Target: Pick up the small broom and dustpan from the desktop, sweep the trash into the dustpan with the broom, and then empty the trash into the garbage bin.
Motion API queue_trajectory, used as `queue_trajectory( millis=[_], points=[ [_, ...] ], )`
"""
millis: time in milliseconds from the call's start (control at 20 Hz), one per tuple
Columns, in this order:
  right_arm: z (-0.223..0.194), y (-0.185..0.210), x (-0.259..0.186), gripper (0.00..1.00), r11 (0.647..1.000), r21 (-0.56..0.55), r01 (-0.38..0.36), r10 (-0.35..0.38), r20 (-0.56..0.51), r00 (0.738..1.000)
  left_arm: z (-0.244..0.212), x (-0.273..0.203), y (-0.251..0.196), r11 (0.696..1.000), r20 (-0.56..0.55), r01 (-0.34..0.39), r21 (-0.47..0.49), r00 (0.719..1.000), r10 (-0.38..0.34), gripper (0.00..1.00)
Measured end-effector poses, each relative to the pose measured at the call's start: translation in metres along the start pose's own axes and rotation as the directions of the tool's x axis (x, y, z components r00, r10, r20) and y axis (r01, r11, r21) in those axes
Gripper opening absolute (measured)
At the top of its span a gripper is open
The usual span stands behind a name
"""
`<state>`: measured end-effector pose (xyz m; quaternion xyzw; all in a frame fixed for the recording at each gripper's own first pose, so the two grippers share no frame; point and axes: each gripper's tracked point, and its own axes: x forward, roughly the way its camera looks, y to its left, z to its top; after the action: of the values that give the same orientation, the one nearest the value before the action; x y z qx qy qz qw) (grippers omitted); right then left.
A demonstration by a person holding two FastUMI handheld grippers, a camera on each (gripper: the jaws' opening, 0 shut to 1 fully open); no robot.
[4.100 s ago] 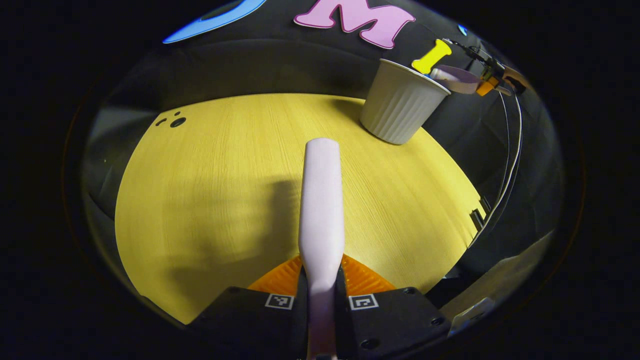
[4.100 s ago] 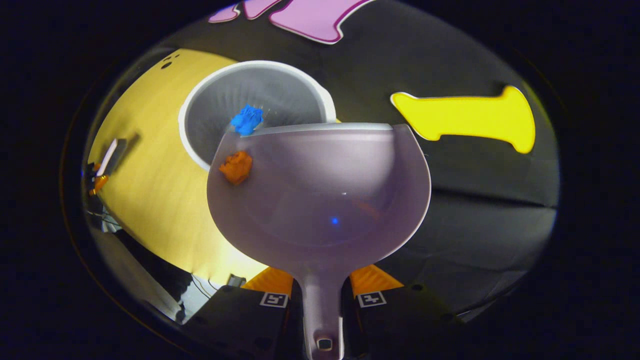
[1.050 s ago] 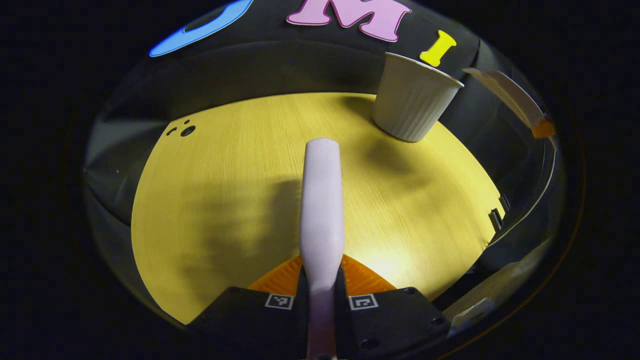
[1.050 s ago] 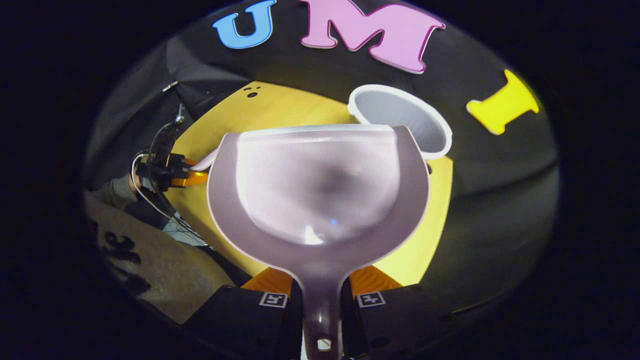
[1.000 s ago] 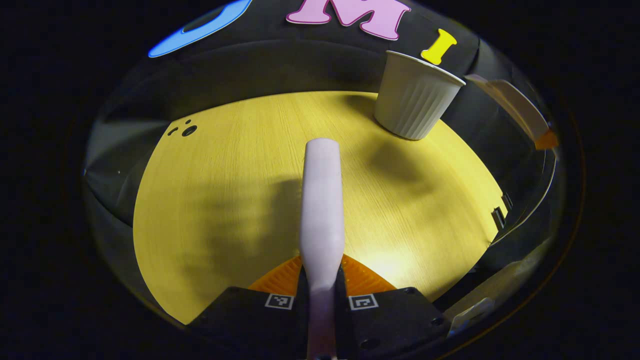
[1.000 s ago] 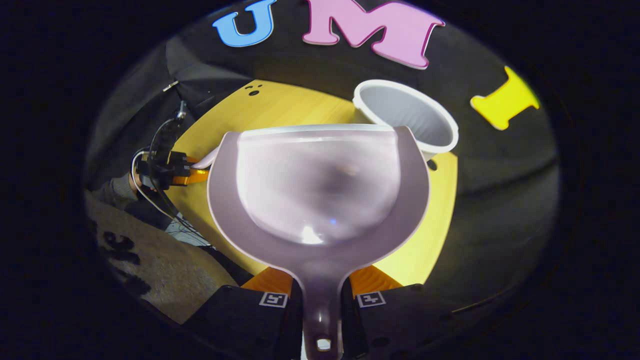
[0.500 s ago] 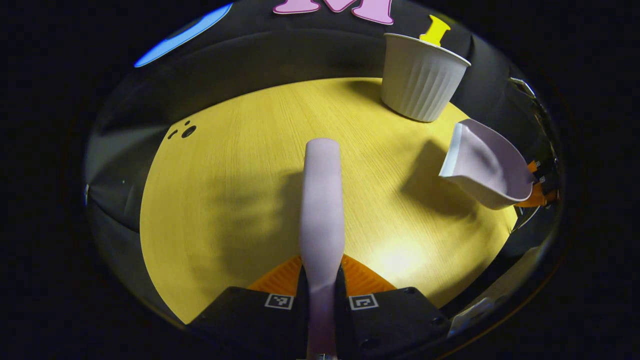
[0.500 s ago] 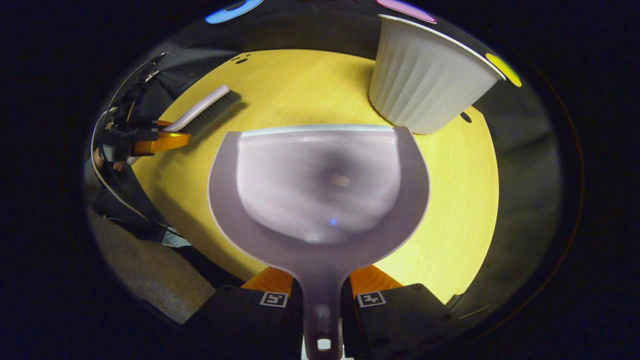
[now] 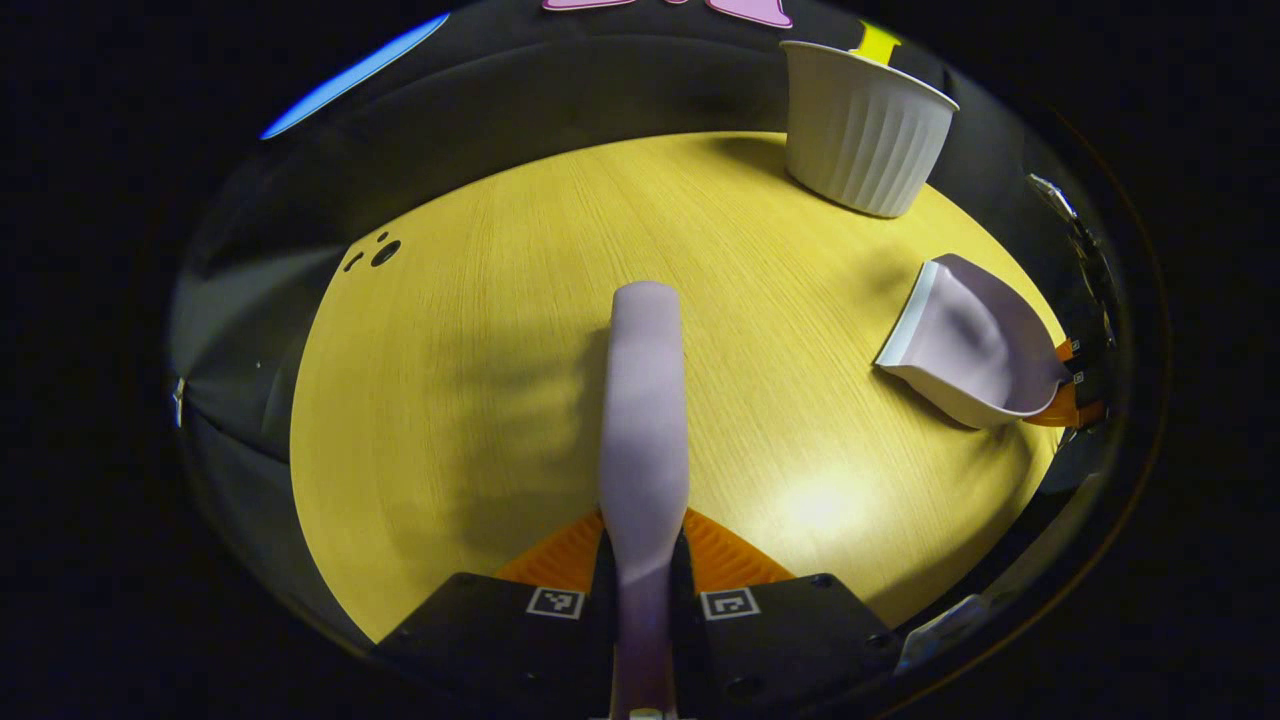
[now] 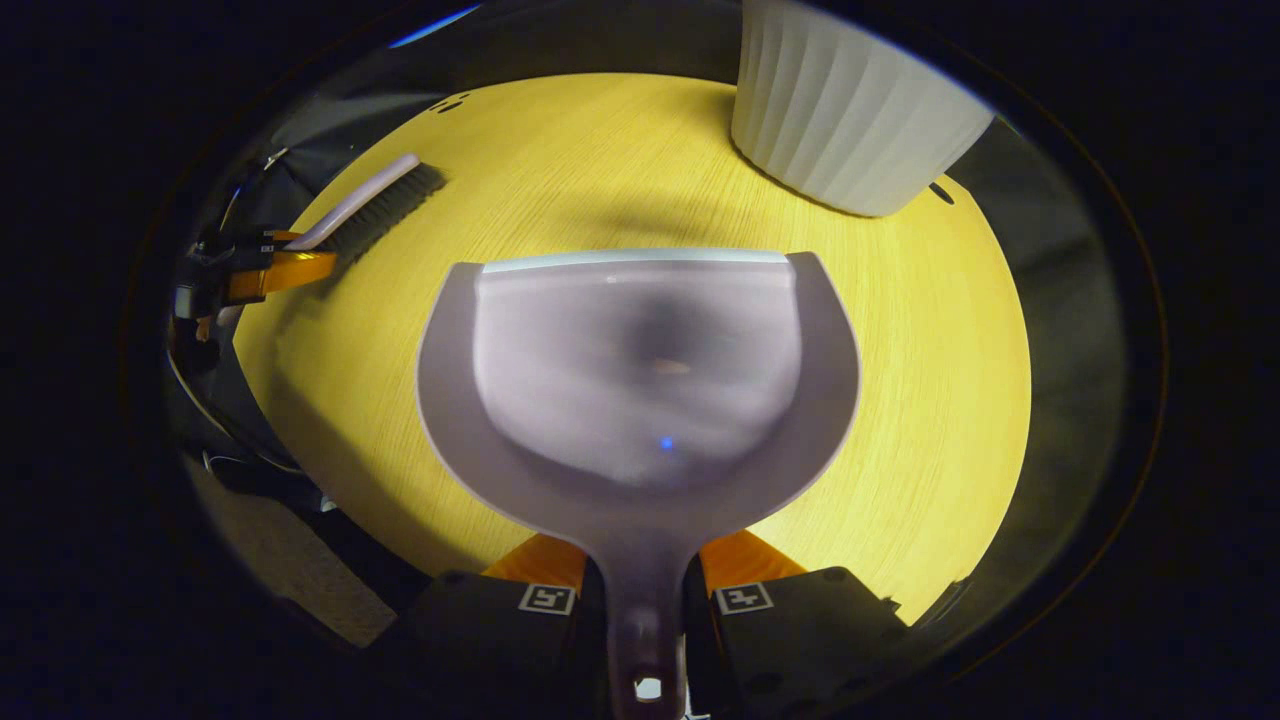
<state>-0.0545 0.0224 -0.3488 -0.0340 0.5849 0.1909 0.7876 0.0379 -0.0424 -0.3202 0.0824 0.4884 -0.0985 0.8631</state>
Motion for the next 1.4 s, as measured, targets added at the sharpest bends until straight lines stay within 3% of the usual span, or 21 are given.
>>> queue_trajectory(
  millis=[100,200,300,350,550,700,750,800,850,1000,1150,1250,1400],
  points=[
    [0.001,0.001,-0.001,0.41,1.0,0.004,0.0,0.0,0.005,1.0,0.0,-0.003,0.002,1.0,0.003,-0.018,0.01,1.0,0.018,0.29],
    [0.001,0.005,-0.002,0.33,1.0,0.015,-0.019,0.018,0.005,1.0,0.004,-0.006,0.006,0.999,0.021,-0.042,0.016,0.999,0.042,0.3],
    [0.001,0.008,-0.01,0.42,0.999,0.026,-0.035,0.034,0.014,0.999,0.01,-0.013,0.007,0.998,0.035,-0.058,0.031,0.998,0.057,0.3],
    [0.002,0.007,-0.014,0.4,0.999,0.024,-0.038,0.037,0.014,0.999,0.01,-0.014,0.007,0.997,0.039,-0.061,0.04,0.997,0.06,0.3],
    [0.005,0.007,-0.049,0.48,0.998,0.016,-0.059,0.058,0.043,0.997,0.009,-0.034,0.011,0.996,0.06,-0.072,0.049,0.996,0.069,0.3],
    [0.018,0.014,-0.088,0.4,0.994,0.02,-0.105,0.102,0.115,0.988,0.014,-0.062,0.01,0.997,0.098,-0.077,0.024,0.992,0.075,0.3],
    [0.026,0.016,-0.102,0.48,0.993,0.029,-0.117,0.112,0.15,0.982,0.019,-0.071,0.008,0.997,0.117,-0.075,0.011,0.99,0.073,0.3],
    [0.037,0.02,-0.115,0.48,0.99,0.041,-0.138,0.127,0.194,0.973,0.025,-0.082,0.006,0.997,0.143,-0.075,-0.001,0.987,0.075,0.3],
    [0.047,0.022,-0.127,0.39,0.987,0.052,-0.153,0.137,0.235,0.962,0.032,-0.094,0.006,0.997,0.172,-0.075,-0.011,0.982,0.075,0.3],
    [0.084,0.024,-0.16,0.39,0.983,0.064,-0.173,0.139,0.36,0.923,0.067,-0.128,-0.001,0.997,0.273,-0.064,-0.05,0.959,0.075,0.3],
    [0.122,0.021,-0.188,0.39,0.988,0.034,-0.151,0.114,0.5,0.858,0.109,-0.168,-0.007,0.996,0.391,-0.052,-0.076,0.917,0.078,0.3],
    [0.143,0.015,-0.205,0.39,0.996,0.002,-0.094,0.075,0.589,0.804,0.137,-0.192,-0.011,0.995,0.473,-0.046,-0.085,0.877,0.081,0.31],
    [0.166,0.011,-0.232,0.39,0.999,-0.024,-0.028,0.037,0.711,0.702,0.17,-0.226,-0.022,0.996,0.589,-0.026,-0.089,0.805,0.073,0.3]
  ],
)
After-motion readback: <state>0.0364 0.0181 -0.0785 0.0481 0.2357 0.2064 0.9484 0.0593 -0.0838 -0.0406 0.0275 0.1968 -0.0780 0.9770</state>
